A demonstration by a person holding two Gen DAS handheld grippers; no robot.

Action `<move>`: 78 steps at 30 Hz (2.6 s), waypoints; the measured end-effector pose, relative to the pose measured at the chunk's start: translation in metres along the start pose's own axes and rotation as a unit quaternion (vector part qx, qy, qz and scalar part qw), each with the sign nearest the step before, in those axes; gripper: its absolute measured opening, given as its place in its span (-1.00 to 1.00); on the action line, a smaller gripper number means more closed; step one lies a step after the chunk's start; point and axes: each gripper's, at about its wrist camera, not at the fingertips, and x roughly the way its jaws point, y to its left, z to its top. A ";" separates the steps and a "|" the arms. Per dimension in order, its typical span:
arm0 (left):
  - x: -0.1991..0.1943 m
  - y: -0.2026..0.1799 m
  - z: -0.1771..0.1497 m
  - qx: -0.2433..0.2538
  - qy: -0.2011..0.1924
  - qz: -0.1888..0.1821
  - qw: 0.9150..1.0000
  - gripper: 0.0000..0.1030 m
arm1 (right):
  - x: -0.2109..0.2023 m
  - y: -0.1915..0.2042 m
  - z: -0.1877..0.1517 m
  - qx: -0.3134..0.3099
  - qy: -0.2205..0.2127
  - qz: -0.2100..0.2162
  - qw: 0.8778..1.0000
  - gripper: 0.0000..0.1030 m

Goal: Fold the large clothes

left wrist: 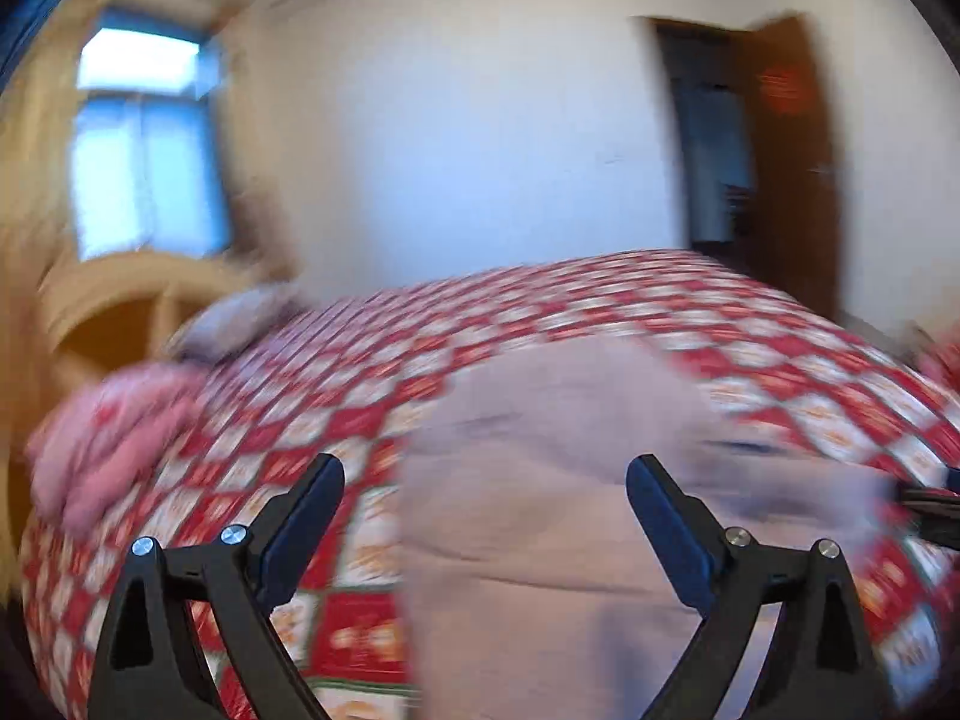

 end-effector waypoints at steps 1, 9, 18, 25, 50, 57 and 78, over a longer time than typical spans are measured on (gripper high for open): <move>0.017 0.017 -0.001 -0.020 0.019 0.014 1.000 0.85 | -0.003 0.007 0.007 -0.004 -0.003 0.007 1.000 0.90; 0.110 0.062 -0.024 -0.100 0.126 -0.011 0.987 0.85 | -0.027 0.109 0.082 -0.079 -0.016 0.052 0.995 0.58; 0.094 -0.010 -0.037 -0.009 0.075 -0.061 0.995 0.85 | 0.040 0.177 0.085 -0.078 0.050 0.107 0.990 0.22; 0.081 -0.043 -0.041 0.039 0.063 -0.138 0.988 0.86 | 0.061 0.114 0.012 -0.045 0.092 0.084 0.991 0.06; 0.136 -0.030 -0.035 -0.110 0.147 -0.134 0.974 0.98 | 0.095 0.100 0.013 -0.010 0.092 0.102 0.990 -0.24; 0.143 -0.045 -0.049 -0.082 0.136 -0.097 0.983 0.99 | 0.100 0.101 -0.004 -0.022 0.063 0.085 0.994 -0.24; 0.168 -0.052 -0.061 -0.078 0.170 -0.098 0.978 0.99 | 0.122 0.106 -0.013 -0.047 0.066 0.054 0.995 -0.24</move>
